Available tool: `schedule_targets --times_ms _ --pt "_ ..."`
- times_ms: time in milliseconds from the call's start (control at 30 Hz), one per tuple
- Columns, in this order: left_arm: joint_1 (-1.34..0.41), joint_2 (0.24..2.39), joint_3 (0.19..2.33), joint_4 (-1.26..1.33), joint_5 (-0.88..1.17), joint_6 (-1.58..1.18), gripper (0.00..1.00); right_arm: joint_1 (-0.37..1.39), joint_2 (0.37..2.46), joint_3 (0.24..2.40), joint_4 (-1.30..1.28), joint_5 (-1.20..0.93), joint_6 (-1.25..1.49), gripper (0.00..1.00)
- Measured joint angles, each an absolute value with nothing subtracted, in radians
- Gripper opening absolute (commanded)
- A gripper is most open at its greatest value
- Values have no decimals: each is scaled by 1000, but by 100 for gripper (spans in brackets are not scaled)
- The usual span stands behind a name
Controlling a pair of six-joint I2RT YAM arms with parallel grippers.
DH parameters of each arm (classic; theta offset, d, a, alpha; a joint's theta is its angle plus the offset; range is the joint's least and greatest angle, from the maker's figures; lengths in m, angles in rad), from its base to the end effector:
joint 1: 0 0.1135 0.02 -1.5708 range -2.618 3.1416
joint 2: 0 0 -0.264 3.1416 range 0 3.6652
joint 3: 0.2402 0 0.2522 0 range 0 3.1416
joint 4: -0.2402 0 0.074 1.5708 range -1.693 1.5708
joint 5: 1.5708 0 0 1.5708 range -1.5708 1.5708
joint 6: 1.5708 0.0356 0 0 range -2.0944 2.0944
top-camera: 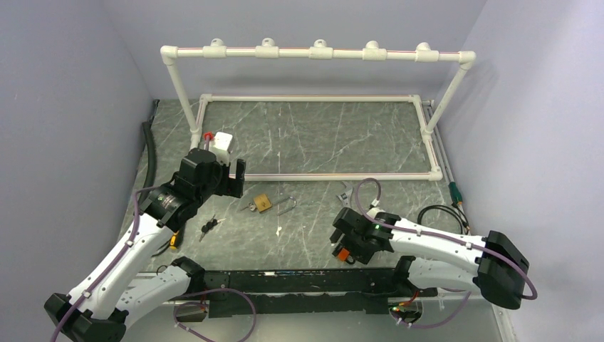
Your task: Unlock with the key
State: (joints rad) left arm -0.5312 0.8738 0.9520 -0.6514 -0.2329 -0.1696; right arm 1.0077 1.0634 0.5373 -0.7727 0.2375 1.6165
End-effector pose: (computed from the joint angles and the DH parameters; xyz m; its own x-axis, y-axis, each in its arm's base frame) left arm 0.1605 -0.0848 0.3360 -0.5159 0.1126 -0.8492 0.2421 0.9701 -0.0184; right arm 0.0940 0.1332 0.1685 -0.7638 0.6089 -0.2141 0.5497 0.7875 0.2787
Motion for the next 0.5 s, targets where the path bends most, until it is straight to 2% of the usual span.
schedule_targets --times_ms 100,500 --pt "-531 874 952 -651 -233 -170 97 1010 1070 536 -756 247 1618 68" --pt "-531 874 952 -651 -233 -170 96 1012 1160 591 -726 262 1518 69"
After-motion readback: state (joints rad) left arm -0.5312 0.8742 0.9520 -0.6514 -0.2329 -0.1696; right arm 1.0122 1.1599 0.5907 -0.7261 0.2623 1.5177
